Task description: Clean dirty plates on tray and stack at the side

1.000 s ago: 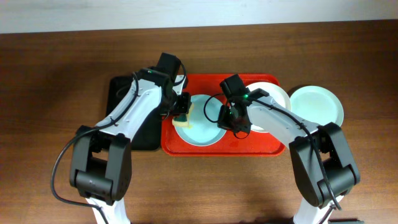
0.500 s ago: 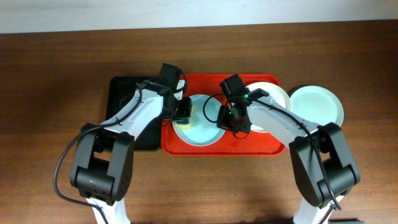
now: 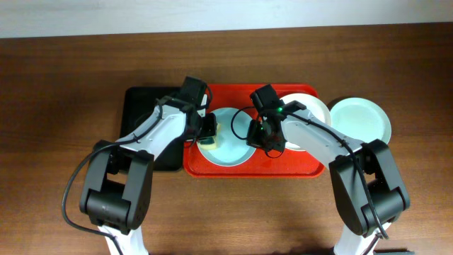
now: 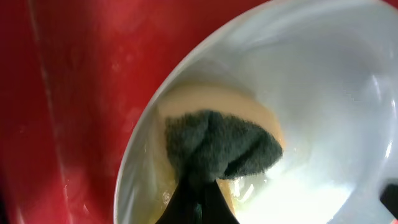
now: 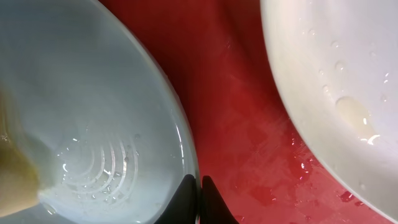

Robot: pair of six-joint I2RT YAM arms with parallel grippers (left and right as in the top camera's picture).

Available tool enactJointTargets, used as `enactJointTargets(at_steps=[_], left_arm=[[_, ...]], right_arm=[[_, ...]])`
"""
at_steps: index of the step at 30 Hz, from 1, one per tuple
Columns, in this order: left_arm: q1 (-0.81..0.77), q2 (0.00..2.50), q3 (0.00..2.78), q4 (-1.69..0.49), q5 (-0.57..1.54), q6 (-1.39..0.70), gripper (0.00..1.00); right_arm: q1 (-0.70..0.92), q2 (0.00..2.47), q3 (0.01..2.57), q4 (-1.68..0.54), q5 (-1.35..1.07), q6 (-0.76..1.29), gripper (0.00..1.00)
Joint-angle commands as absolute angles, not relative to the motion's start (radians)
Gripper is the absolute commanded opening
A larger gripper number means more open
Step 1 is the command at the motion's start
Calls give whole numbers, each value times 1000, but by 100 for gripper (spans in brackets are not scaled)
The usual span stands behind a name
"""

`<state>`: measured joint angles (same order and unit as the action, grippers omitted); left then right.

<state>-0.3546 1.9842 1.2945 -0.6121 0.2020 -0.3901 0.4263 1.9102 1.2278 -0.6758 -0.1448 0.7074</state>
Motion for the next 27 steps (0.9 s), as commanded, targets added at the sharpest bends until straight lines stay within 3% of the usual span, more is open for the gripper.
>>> enactJointTargets(at_steps=[1, 13, 27], left_arm=[[-367, 1977, 1207, -567, 176, -411, 0], [-467, 1977, 1126, -413, 340, -485, 0], [-370, 1809, 1186, -406, 388, -469, 0]], right_arm=[[433, 1916, 1244, -676, -146, 712, 4], [472, 1940, 1244, -647, -146, 712, 4], [472, 1940, 1244, -650, -145, 711, 4]])
